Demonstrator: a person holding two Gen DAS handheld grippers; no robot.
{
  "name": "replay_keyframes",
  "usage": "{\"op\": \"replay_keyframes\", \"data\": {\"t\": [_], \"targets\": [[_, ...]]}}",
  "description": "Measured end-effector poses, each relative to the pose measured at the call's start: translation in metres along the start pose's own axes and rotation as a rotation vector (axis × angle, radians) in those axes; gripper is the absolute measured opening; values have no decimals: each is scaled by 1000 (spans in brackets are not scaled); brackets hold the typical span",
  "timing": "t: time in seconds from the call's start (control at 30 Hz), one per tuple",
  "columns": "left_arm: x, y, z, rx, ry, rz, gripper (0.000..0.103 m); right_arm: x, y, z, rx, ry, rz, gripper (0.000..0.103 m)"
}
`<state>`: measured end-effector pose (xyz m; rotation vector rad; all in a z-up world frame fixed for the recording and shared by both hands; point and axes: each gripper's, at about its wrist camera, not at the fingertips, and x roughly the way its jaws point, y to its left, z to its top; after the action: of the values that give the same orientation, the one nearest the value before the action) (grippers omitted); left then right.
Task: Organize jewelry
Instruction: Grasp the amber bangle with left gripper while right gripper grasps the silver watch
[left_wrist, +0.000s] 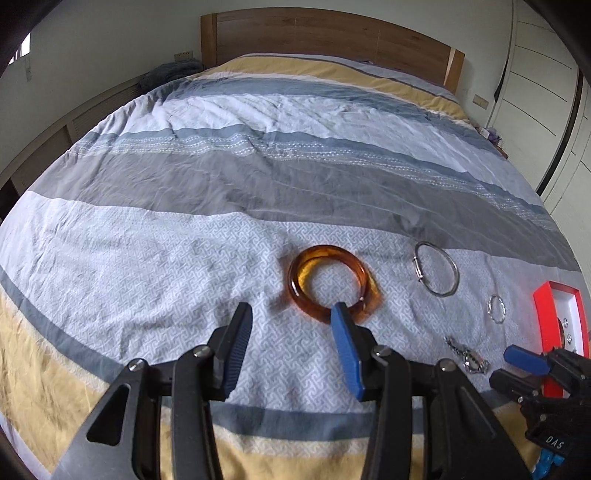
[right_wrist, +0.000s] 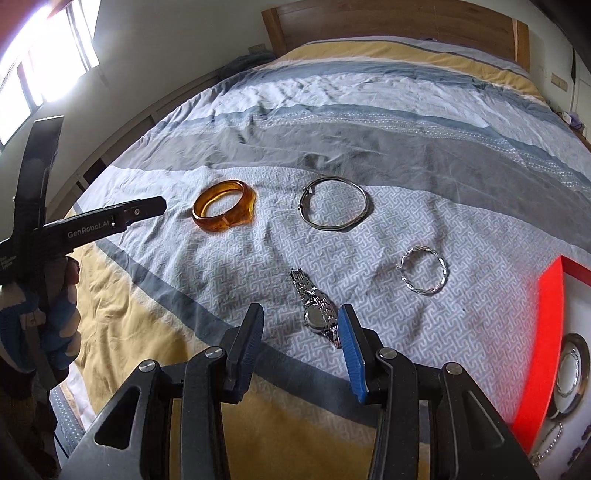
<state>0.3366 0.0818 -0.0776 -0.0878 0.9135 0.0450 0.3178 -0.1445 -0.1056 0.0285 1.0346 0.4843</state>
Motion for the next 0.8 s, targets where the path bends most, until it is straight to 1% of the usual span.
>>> {"op": "replay_keyframes", "data": {"t": [0.17,0.3,0.4,0.6,0.73,0.8], "targets": [[36,-5,10,-14,30,6,42,22,-6,4,-8,17,3,42],[61,-5,8,-25,59,18,42,36,-9,4,-20,26,7,42],[74,-6,6,-16,66,36,42,45,-10,1,-32,33,10,42],[84,-9,3,-21,46,68,42,50,-9,-3,-61,23,-2,41],[86,-16,-1,8,13,107,43,51,-8,-6,-72,7,-11,41],[86,-17,-2,13,-1,113,43,51,-7,-7,-73,1,-15,40]]}}
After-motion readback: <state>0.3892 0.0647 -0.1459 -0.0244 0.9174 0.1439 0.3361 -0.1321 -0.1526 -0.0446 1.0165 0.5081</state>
